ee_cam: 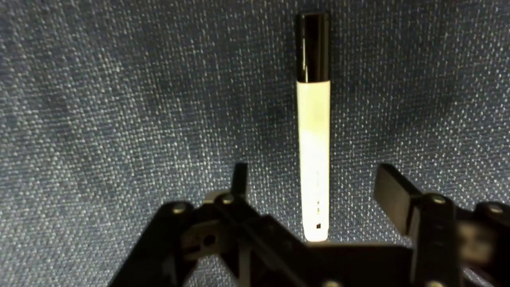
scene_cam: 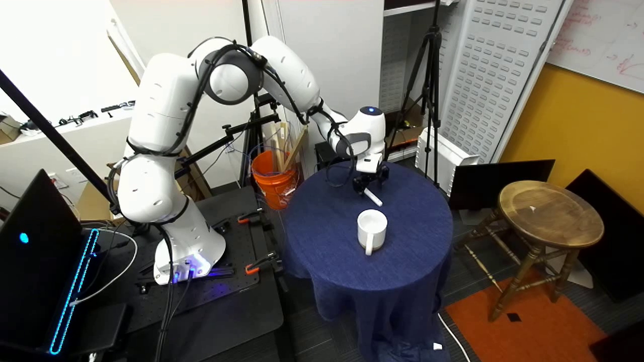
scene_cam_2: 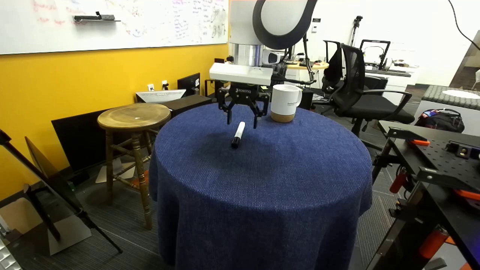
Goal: Put the black marker inside the white mug
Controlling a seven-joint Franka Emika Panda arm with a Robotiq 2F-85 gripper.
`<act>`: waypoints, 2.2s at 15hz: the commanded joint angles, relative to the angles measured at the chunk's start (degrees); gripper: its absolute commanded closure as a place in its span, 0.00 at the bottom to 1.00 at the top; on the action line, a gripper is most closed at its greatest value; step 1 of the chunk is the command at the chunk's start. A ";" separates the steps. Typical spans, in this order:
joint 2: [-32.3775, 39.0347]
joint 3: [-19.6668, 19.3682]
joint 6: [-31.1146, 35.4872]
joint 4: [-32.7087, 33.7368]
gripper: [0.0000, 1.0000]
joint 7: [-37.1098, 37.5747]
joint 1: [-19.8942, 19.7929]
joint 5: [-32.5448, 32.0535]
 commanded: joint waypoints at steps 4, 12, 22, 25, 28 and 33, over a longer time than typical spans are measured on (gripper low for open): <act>1.85 -0.74 -3.68 2.77 0.27 -1.72 0.79 1.18; 2.78 -0.78 -4.92 4.05 0.92 -1.65 0.97 1.03; -0.43 -2.00 -6.50 2.17 0.95 0.13 3.23 -0.24; -3.92 -4.15 -7.36 -0.09 0.95 1.95 5.76 -2.18; -8.66 -6.70 -8.06 -2.81 0.95 4.53 8.55 -5.80; -16.56 -10.64 -9.21 -6.80 0.95 14.61 12.58 -18.57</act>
